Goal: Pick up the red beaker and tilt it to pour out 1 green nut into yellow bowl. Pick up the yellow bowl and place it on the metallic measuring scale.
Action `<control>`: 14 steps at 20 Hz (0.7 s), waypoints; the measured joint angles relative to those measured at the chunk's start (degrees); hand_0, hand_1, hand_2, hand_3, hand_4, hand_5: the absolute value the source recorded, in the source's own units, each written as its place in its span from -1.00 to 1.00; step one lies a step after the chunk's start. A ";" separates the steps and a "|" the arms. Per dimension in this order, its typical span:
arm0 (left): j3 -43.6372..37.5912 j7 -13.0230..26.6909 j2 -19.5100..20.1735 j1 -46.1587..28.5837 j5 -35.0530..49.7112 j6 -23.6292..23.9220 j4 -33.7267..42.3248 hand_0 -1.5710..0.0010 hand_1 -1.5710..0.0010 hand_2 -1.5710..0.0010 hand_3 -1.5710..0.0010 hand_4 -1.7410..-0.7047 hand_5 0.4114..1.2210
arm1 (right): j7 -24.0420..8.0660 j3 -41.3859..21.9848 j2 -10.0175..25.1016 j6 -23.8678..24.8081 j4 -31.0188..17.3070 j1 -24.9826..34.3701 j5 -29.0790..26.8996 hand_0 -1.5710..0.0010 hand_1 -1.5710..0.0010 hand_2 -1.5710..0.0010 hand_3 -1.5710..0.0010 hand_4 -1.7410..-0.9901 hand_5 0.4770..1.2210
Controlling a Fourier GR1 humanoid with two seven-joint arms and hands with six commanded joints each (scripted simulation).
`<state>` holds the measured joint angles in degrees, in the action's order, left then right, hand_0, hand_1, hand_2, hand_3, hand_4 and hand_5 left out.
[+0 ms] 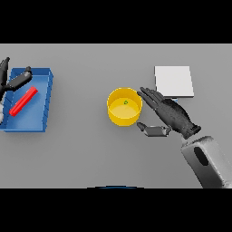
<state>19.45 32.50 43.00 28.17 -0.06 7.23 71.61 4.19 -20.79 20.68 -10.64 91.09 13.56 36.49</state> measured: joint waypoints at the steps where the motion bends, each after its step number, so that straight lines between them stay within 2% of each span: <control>1: 0.10 -0.56 0.11 -0.30 -0.09 -0.17 -0.25 1.00 1.00 1.00 1.00 0.83 -0.24 | -0.17 -1.10 0.45 -1.27 -0.35 1.86 1.07 1.00 1.00 1.00 1.00 0.26 -0.50; 4: 0.04 -0.58 -0.15 0.27 0.05 -0.14 -0.13 1.00 1.00 1.00 1.00 0.82 -0.23 | 0.91 -3.55 1.55 -4.36 -3.89 6.62 3.03 1.00 1.00 1.00 1.00 0.25 -0.52; 5: 0.47 -0.05 -0.54 0.43 -0.20 -0.12 -0.34 1.00 1.00 1.00 1.00 0.82 -0.23 | -0.04 -3.91 1.22 -5.56 -5.37 8.90 3.12 1.00 1.00 1.00 1.00 0.24 -0.52; 10: 0.39 -0.94 -0.14 0.04 0.06 -0.69 -0.20 1.00 1.00 1.00 1.00 0.82 -0.25 | 4.38 -7.59 1.63 -9.35 -10.92 14.43 4.77 1.00 1.00 1.00 1.00 0.28 -0.44; 14: 0.17 -1.16 0.11 -0.11 0.03 -0.66 -0.62 1.00 1.00 1.00 1.00 0.83 -0.23 | 5.84 -10.02 0.32 -11.45 -16.54 18.07 5.79 1.00 1.00 1.00 1.00 0.32 -0.44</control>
<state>19.63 31.34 43.11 28.06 -0.03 6.57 71.00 10.04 -30.81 21.00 -22.09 74.55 31.63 42.28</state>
